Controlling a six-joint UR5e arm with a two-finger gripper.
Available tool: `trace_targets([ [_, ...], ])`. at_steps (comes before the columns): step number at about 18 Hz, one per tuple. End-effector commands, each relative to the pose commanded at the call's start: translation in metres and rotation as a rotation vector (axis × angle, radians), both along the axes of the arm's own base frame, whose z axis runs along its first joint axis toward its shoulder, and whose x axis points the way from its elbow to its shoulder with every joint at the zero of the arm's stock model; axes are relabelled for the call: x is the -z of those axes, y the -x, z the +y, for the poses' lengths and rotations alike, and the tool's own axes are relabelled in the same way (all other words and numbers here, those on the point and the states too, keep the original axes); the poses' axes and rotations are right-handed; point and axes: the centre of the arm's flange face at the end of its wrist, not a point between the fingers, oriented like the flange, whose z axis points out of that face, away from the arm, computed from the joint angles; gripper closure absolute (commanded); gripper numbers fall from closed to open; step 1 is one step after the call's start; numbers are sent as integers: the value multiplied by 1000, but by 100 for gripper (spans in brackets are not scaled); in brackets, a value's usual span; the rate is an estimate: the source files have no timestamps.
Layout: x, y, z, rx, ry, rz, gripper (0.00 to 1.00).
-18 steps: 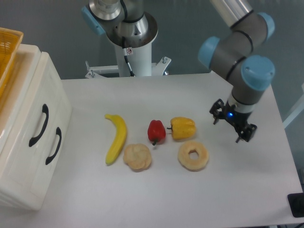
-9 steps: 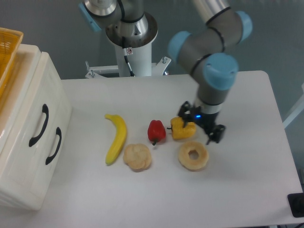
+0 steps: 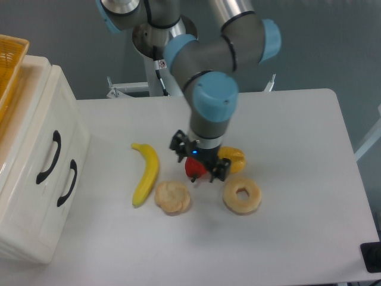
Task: Slide open the top white drawer
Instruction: 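Lower the gripper to the black handle of the upper drawer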
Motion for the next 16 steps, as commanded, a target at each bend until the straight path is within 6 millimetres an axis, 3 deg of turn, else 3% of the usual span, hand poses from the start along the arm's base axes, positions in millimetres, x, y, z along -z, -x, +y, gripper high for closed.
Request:
trace_targets([
  [6, -30, -42, 17, -130, -106, -87, 0],
  [10, -33, -85, 38, -178, -95, -108, 0],
  [16, -36, -111, 51, -209, -131, -202, 0],
])
